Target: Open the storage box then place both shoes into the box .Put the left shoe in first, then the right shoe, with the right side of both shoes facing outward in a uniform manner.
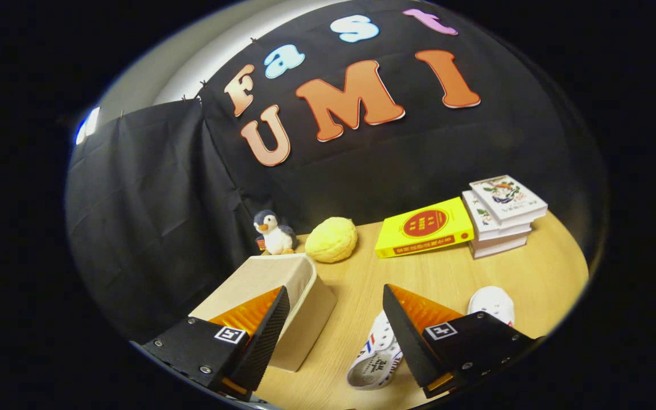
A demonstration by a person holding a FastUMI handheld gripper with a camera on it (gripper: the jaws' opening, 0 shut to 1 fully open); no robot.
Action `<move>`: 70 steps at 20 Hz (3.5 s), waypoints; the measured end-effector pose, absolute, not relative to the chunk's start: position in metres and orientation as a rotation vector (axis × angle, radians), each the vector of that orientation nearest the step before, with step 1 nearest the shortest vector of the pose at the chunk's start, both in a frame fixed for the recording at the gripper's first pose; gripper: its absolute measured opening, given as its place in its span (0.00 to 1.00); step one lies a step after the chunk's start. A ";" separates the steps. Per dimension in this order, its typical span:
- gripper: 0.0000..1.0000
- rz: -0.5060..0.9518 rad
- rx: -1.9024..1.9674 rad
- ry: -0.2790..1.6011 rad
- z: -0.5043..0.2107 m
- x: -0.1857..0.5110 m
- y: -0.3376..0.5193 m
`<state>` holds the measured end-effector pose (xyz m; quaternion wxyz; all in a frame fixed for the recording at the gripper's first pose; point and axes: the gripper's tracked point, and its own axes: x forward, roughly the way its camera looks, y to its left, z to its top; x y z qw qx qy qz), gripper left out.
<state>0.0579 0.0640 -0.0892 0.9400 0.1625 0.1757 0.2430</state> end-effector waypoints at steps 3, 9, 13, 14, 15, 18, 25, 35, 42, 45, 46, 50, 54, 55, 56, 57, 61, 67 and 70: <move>0.98 0.572 0.406 0.454 -0.111 0.056 0.086; 0.99 0.724 0.651 0.612 -0.143 0.049 0.129; 0.98 0.786 0.790 0.702 -0.158 0.048 0.150; 0.98 0.801 0.822 0.717 -0.160 0.048 0.154; 0.98 0.819 0.848 0.731 -0.162 0.047 0.159; 0.98 0.871 0.894 0.777 -0.168 0.045 0.173; 0.97 1.003 1.056 0.828 -0.151 0.038 0.195; 0.18 0.932 1.072 0.739 -0.120 0.048 0.163; 0.01 0.948 1.030 0.664 -0.058 0.041 0.176; 0.03 0.954 0.989 0.614 -0.026 0.040 0.191; 0.03 0.959 0.969 0.599 -0.014 0.039 0.198; 0.03 0.971 0.917 0.551 0.020 0.034 0.231; 0.03 0.972 0.895 0.539 0.046 0.026 0.272; 0.03 0.976 0.895 0.539 0.050 0.022 0.284; 0.03 0.971 0.888 0.535 0.055 0.021 0.295; 0.03 0.966 0.877 0.532 0.059 0.019 0.307; 0.06 0.948 0.833 0.530 0.064 0.016 0.350; 0.50 0.902 0.703 0.551 0.054 0.015 0.400; 0.97 0.903 0.725 0.510 0.062 0.016 0.408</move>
